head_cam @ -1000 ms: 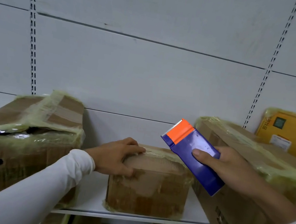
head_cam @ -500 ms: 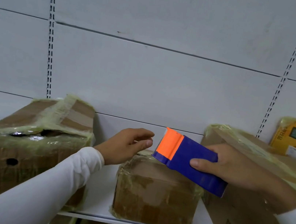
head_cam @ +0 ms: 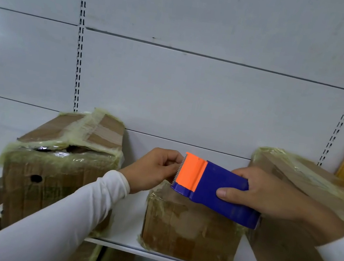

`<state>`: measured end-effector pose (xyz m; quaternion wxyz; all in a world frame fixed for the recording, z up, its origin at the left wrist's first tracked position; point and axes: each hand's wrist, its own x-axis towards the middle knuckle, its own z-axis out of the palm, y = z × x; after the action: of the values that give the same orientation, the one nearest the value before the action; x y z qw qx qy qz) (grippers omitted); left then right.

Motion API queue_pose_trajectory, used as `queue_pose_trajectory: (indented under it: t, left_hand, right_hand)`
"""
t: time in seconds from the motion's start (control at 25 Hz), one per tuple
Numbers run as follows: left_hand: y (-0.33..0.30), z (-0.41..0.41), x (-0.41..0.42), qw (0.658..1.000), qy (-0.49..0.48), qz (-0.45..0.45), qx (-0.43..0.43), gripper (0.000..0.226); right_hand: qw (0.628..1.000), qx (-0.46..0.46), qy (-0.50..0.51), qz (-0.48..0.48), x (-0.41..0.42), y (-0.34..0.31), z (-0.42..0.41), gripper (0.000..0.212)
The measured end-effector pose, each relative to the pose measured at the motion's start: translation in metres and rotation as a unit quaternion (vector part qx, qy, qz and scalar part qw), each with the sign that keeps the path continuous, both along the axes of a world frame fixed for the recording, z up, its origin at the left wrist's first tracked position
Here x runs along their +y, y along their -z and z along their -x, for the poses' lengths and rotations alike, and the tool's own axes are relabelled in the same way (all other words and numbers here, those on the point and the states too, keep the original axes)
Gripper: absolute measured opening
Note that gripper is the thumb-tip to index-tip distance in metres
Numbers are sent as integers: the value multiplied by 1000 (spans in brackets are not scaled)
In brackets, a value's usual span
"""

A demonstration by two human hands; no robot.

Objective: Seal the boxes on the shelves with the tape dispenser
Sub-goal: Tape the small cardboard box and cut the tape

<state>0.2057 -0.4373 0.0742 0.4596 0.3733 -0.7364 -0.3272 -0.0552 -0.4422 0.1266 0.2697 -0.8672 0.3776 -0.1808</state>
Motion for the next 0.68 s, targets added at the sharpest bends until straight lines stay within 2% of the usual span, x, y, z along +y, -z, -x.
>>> queue_pose_trajectory:
  t: [0.16,0.28,0.32,0.4,0.48,0.6,0.68]
  left_hand:
    - [6,-7,0,999,-19,-12,43,10]
    - [10,-10,-3,998,-43,-22,30,30]
    - [11,-11,-3,999,-48,-21,16,31]
    - [8,-10,-2,998,-60,-7,-2,17]
    - [1,-12,-3,995,-87,-4,39,12]
    - [-2,-24,-6,980,-146,-22,132,16]
    - [2,-26,-8,976,-174,-34,129,18]
  right_hand:
    - [1000,15,-3,-1,-2,3,1,41]
    - [1000,28,-7,4,-4,3,0,41]
    - [999,31,-8,5,-5,3,-1,41]
    - [999,36,-18,0,-7,2,-4,40]
    - [999,38,-22,-6,-11,-4,-7,39]
    - [995,96,-10,21,-21,-28,5,50]
    - [990,137,6,19,-27,-41,17,46]
